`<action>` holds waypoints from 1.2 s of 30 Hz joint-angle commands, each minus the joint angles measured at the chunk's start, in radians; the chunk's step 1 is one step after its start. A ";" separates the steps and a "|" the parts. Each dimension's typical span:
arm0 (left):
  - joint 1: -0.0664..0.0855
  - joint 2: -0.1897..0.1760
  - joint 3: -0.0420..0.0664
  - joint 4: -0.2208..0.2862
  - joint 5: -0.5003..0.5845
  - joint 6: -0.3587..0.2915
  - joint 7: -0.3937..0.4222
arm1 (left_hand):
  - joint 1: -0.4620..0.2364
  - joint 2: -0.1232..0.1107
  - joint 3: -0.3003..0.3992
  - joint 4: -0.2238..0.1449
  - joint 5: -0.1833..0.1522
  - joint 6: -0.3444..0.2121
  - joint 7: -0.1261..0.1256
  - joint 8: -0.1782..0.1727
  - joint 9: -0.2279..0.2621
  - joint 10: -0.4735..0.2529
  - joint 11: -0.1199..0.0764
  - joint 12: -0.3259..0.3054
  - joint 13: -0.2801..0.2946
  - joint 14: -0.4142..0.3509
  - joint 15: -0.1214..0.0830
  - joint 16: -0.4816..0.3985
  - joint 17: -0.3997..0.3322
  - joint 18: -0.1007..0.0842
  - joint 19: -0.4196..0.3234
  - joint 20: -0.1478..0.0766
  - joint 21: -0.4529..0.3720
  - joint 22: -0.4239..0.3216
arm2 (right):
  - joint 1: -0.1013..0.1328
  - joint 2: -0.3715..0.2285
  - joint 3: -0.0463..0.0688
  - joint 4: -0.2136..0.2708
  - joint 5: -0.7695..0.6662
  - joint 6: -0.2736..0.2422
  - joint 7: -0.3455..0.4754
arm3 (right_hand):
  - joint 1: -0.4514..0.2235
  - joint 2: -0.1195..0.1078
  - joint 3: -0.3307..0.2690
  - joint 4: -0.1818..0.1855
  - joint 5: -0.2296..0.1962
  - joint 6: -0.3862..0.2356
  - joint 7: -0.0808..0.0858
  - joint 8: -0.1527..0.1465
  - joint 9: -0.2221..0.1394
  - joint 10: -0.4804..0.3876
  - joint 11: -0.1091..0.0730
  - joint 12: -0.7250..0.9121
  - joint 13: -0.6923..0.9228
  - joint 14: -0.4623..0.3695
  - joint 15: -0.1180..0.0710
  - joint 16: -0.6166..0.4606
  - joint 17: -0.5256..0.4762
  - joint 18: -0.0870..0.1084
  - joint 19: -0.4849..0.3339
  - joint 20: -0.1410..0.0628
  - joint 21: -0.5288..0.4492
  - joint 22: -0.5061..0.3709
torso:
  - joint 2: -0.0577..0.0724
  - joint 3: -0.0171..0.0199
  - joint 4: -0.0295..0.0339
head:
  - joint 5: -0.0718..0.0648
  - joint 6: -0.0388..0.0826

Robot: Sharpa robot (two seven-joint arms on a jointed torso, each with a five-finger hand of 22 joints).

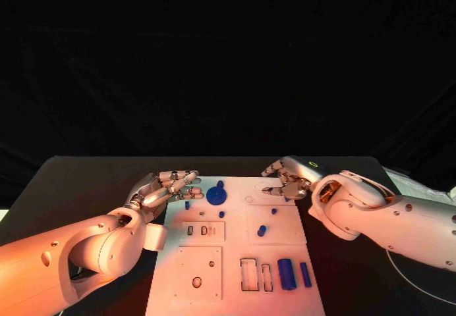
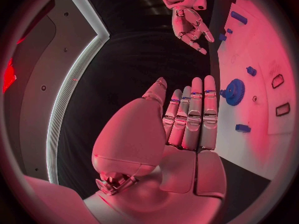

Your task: Assemble the parts on the task board

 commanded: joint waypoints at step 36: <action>-0.003 0.015 -0.001 -0.013 0.001 0.022 0.003 | 0.002 0.009 -0.001 -0.007 0.001 0.001 0.003 -0.006 -0.001 -0.001 0.005 -0.001 -0.002 -0.008 0.001 -0.007 0.002 0.009 -0.006 0.001 -0.002 -0.001 | -0.036 -0.048 -0.029 -0.166 0.029 0.068 0.205 | 0.031 0.006 0.006 -0.028 -0.012 0.026 -0.003 0.000 -0.001 0.001 -0.004 -0.010 -0.004 0.081 -0.006 0.003 0.150 -0.007 0.005 -0.002 0.001 0.097 | -0.006 0.0052 -0.0061 | 0.000 -0.006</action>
